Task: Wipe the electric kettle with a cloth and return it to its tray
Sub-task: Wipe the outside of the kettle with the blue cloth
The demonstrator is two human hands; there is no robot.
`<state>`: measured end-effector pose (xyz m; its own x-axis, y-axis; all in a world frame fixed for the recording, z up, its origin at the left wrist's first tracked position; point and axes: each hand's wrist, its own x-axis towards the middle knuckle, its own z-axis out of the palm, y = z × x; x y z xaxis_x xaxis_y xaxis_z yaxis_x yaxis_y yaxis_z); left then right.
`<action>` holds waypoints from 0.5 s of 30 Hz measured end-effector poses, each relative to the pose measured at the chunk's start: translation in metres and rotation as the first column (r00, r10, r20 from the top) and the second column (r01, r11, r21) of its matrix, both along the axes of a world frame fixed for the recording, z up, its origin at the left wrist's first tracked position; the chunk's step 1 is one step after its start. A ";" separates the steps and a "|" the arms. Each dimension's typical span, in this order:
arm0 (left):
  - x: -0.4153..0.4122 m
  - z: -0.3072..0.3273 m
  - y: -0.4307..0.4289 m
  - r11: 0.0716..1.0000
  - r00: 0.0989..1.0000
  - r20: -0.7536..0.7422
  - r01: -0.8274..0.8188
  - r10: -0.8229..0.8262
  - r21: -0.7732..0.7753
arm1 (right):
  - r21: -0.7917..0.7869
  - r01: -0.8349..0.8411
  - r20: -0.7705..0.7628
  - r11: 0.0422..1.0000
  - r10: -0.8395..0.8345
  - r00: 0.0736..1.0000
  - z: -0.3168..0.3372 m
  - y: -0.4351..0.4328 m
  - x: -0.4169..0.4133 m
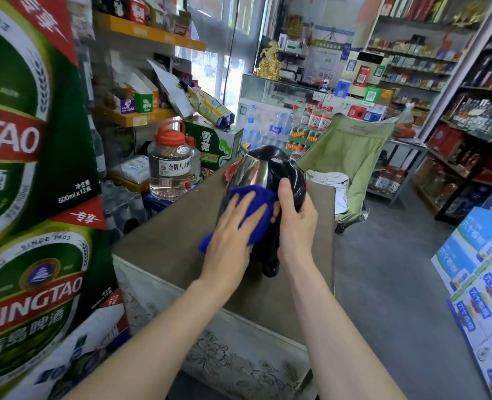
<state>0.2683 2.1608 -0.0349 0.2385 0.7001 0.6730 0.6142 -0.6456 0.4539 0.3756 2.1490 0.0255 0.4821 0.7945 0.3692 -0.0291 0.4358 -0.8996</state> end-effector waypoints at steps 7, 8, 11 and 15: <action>-0.007 0.003 -0.009 0.989 0.987 0.070 -0.144 0.143 0.014 | 0.022 -0.004 -0.133 1.000 0.007 0.991 0.011 -0.015 -0.003; -0.006 0.015 -0.008 0.985 0.982 0.088 -0.172 0.169 0.030 | 0.026 -0.013 -0.133 1.000 0.016 0.991 0.011 -0.017 -0.005; -0.003 0.048 -0.002 0.969 0.981 0.010 -0.191 0.192 0.158 | 0.031 -0.032 -0.125 0.999 0.036 0.991 0.015 -0.020 -0.008; -0.003 0.043 -0.006 0.940 0.970 -0.187 -0.085 0.153 0.329 | 0.073 -0.019 -0.113 0.997 0.028 0.993 0.031 -0.017 -0.002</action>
<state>0.2649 2.1545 0.0083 0.3242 0.4905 0.8089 0.7536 -0.6508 0.0926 0.3740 2.1318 0.0565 0.5057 0.7795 0.3697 -0.1403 0.4971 -0.8563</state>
